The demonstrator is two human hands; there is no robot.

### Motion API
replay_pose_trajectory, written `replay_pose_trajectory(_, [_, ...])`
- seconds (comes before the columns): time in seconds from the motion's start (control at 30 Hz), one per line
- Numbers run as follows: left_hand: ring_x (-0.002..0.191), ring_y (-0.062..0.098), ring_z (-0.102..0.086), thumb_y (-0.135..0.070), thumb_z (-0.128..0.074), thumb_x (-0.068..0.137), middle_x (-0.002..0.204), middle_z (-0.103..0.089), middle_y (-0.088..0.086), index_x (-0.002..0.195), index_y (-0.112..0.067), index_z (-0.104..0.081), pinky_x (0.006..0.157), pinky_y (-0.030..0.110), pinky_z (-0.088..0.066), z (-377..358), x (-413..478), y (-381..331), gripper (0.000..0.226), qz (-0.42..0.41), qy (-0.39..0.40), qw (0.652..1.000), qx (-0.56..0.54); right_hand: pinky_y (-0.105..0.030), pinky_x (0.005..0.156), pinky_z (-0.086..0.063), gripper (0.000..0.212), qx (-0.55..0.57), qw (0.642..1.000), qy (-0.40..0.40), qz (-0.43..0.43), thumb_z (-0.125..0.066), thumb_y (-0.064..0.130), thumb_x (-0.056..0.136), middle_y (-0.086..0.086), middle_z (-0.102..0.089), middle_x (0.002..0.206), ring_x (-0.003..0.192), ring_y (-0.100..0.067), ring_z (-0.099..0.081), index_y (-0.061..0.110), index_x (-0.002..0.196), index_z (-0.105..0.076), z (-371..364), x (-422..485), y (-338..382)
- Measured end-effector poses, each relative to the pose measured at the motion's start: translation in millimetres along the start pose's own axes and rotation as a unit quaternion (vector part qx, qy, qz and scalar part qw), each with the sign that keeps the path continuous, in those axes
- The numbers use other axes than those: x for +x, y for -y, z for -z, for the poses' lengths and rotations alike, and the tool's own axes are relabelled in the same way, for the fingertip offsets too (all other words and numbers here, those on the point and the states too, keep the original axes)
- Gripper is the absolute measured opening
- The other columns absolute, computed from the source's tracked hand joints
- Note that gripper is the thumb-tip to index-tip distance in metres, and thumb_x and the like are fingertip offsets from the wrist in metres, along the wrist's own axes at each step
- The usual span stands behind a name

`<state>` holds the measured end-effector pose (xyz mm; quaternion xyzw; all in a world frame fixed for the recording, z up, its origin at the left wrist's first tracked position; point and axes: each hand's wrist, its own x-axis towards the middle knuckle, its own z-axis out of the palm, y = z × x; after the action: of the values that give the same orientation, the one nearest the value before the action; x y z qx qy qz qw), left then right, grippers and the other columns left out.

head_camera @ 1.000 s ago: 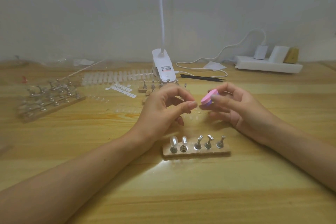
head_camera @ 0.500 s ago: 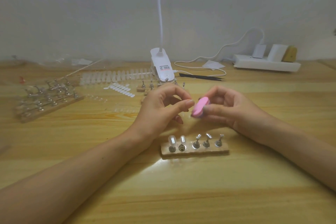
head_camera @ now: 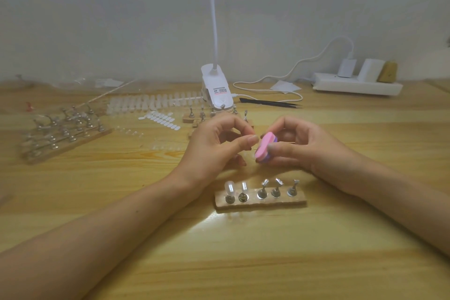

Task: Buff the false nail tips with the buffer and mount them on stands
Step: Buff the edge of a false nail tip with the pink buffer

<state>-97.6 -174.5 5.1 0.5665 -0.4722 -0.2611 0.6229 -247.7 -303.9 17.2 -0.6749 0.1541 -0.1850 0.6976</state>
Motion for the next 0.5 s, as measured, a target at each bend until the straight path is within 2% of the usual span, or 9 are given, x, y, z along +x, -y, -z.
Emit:
replay_pose_trajectory(0.13, [0.076,0.011,-0.062,-0.004,-0.072,0.085,0.089,-0.061,0.008,0.078,-0.007,-0.066,0.056,0.023,-0.053,-0.4,0.0,0.0,0.010,-0.005,-0.001,1.000,0.006,-0.024,0.074,-0.058,0.023,0.069,0.996,-0.050,0.012,-0.069,0.010,0.077,-0.015,-0.075,0.092,0.087,-0.024,-0.075,0.003,0.098,-0.060,4.0,1.9,0.2])
replay_pose_trajectory(0.23, [0.075,0.013,-0.062,-0.004,-0.072,0.085,0.091,-0.061,0.009,0.078,-0.007,-0.065,0.056,0.023,-0.052,-0.3,0.0,0.1,0.010,-0.008,-0.003,1.000,0.005,-0.028,0.079,-0.059,0.025,-0.006,1.000,0.019,-0.011,-0.073,0.014,0.076,-0.015,-0.074,0.095,0.088,-0.024,-0.074,0.007,0.096,-0.061,1.3,0.3,0.5])
replay_pose_trajectory(0.37, [0.075,0.011,-0.062,-0.004,-0.073,0.084,0.088,-0.061,0.004,0.076,-0.009,-0.066,0.056,0.024,-0.053,-0.7,0.5,1.3,0.011,-0.007,0.004,1.000,0.009,-0.025,0.077,-0.059,0.023,0.053,0.998,-0.040,0.002,-0.069,0.011,0.077,-0.016,-0.074,0.094,0.088,-0.022,-0.073,0.005,0.098,-0.060,5.8,2.8,0.3])
replay_pose_trajectory(0.47, [0.074,0.012,-0.062,-0.006,-0.074,0.083,0.088,-0.061,0.003,0.076,-0.009,-0.066,0.056,0.024,-0.053,-0.2,1.0,1.7,0.011,-0.009,-0.001,1.000,0.009,-0.026,0.076,-0.059,0.024,-0.014,0.999,0.023,-0.021,-0.071,0.014,0.078,-0.014,-0.075,0.093,0.087,-0.020,-0.073,0.006,0.098,-0.060,1.6,1.4,1.5])
replay_pose_trajectory(0.5, [0.074,0.012,-0.062,-0.006,-0.074,0.083,0.088,-0.061,0.004,0.076,-0.009,-0.066,0.056,0.024,-0.053,0.0,1.2,1.8,0.011,-0.009,-0.001,1.000,0.010,-0.025,0.076,-0.058,0.024,-0.009,1.000,0.013,-0.014,-0.071,0.014,0.078,-0.013,-0.074,0.092,0.087,-0.020,-0.073,0.005,0.098,-0.060,1.2,2.0,0.6])
